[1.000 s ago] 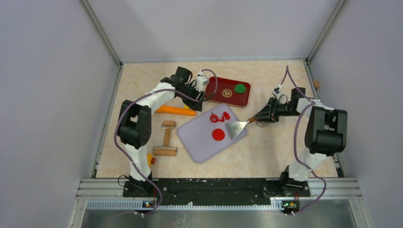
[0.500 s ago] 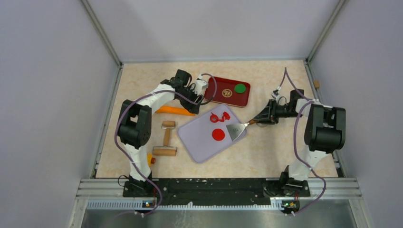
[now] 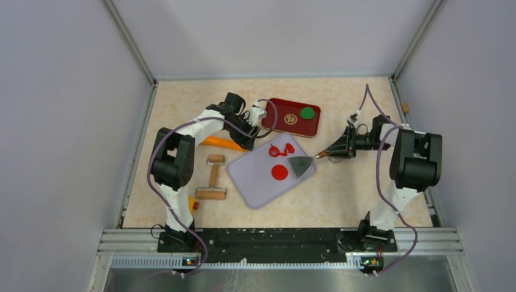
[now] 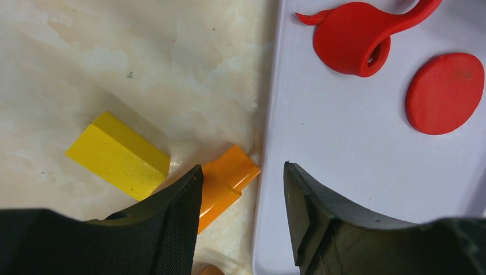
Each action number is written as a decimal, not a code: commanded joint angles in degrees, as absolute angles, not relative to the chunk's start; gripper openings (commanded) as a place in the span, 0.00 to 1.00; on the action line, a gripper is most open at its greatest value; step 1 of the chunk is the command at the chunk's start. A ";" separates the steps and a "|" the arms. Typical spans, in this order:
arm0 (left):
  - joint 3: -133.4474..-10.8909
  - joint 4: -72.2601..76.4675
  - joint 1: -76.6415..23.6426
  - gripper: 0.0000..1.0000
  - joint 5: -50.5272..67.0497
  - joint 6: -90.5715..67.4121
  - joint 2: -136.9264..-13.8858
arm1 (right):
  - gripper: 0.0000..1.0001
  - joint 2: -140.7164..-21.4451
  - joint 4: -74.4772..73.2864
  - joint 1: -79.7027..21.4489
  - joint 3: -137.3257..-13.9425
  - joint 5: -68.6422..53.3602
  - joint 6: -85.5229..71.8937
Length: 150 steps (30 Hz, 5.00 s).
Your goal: Roll out the dumpling wrappers from the dough
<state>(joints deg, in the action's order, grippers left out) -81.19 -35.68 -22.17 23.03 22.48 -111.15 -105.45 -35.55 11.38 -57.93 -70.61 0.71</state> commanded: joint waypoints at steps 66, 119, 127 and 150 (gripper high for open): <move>-86.03 -34.39 -29.88 0.00 13.93 24.71 -118.30 | 0.00 -114.64 -29.24 7.69 -60.77 -55.66 -0.85; -87.17 -35.31 -30.67 0.00 15.16 26.16 -118.04 | 0.00 -110.79 -23.41 0.38 -59.16 -53.89 -1.74; -87.25 -35.42 -30.93 0.00 14.86 26.46 -118.05 | 0.00 -112.25 -23.10 -1.38 -60.82 -57.15 -2.32; -87.93 -35.16 -31.03 0.00 14.14 26.43 -117.79 | 0.00 -109.96 -13.04 2.25 -59.88 -68.55 -15.69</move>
<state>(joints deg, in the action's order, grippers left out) -86.35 -36.49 -30.17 14.52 25.45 -117.54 -109.23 -16.19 2.04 -60.01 -65.08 -14.09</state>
